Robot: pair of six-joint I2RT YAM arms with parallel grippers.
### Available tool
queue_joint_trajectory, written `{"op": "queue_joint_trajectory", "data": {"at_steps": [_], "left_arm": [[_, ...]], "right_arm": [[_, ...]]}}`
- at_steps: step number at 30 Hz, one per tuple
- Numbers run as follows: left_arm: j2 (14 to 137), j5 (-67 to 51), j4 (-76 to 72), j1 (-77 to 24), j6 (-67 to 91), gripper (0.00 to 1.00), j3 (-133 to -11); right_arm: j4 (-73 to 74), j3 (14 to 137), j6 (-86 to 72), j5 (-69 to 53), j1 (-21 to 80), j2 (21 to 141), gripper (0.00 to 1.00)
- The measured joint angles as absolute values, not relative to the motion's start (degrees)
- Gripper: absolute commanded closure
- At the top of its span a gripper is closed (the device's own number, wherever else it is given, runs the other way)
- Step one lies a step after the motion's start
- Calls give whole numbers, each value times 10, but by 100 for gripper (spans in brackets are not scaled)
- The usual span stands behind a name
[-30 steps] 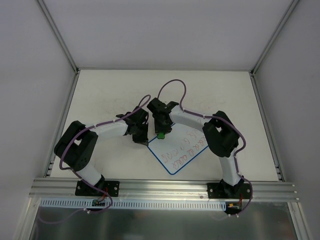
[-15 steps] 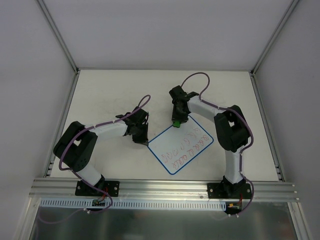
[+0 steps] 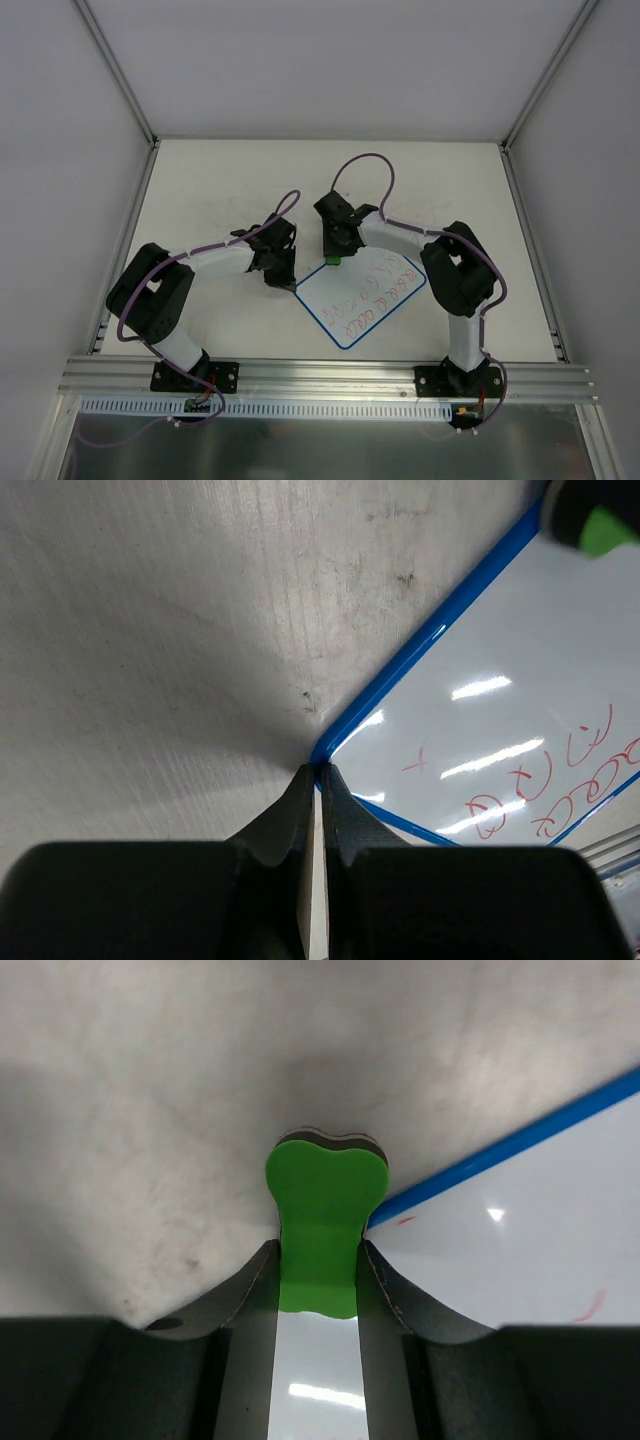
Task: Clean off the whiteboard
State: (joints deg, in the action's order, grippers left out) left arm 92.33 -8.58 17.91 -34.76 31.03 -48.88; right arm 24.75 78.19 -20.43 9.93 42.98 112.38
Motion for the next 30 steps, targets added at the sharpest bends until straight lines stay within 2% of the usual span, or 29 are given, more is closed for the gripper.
{"op": "queue_joint_trajectory", "data": {"at_steps": [4,9,30], "left_arm": [[923,-86,180,-348,310,100,-489],[922,-85,183,-348,310,100,-489],[921,-86,176,-340,310,100,-486]], "right_arm": [[232,782,-207,80,464,1127,100],[216,778,-203,57,452,1128,100],[-58,606,-152,-74,321,1064,100]]}}
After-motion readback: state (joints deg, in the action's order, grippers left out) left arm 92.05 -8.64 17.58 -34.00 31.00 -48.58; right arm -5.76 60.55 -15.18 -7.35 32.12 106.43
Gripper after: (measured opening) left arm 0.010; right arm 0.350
